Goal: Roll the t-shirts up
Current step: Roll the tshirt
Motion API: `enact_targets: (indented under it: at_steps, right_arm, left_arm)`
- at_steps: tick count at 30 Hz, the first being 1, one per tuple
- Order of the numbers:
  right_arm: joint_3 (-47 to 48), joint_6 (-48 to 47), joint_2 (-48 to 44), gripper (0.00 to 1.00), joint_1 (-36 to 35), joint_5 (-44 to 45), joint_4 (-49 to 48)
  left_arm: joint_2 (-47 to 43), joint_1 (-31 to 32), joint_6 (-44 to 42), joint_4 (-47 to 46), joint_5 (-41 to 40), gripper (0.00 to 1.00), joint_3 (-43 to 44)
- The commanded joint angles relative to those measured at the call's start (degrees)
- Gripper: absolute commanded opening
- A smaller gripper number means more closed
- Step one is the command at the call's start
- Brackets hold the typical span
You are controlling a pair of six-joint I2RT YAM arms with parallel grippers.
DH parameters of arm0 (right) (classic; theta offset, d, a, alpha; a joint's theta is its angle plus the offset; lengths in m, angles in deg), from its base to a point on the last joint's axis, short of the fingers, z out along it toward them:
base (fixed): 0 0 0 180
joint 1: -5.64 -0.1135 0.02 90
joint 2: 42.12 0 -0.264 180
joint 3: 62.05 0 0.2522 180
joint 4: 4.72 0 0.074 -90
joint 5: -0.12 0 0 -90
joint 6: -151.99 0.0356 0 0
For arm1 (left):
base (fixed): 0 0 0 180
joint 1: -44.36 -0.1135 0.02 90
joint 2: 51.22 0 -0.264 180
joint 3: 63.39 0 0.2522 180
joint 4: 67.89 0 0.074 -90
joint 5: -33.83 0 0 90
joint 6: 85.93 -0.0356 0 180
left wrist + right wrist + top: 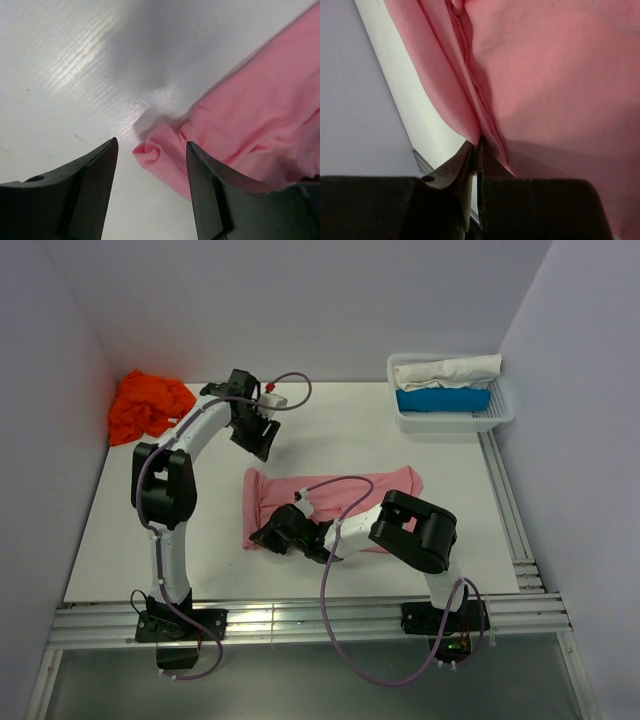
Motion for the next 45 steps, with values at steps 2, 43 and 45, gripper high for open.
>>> enact_targets:
  at_steps: [2,43,45]
  right_arm:
    - [-1.44,1.15,-1.09,0.0,-0.35,1.51,-1.28]
    - [-1.27,0.27,-0.91,0.0,0.26,1.59,-1.47]
    - [-0.4,-0.61,-1.08,0.01,0.26,1.86,0.64]
  left_arm:
    - [-3.31,-6.03,-2.92,6.78,14.86,0.62,1.78]
    - [4.08,-19.49,-3.63,-3.23,47.58,0.35,-23.98]
    - [3.99,-19.49,-3.28,-3.22,47.14,0.23,-23.45]
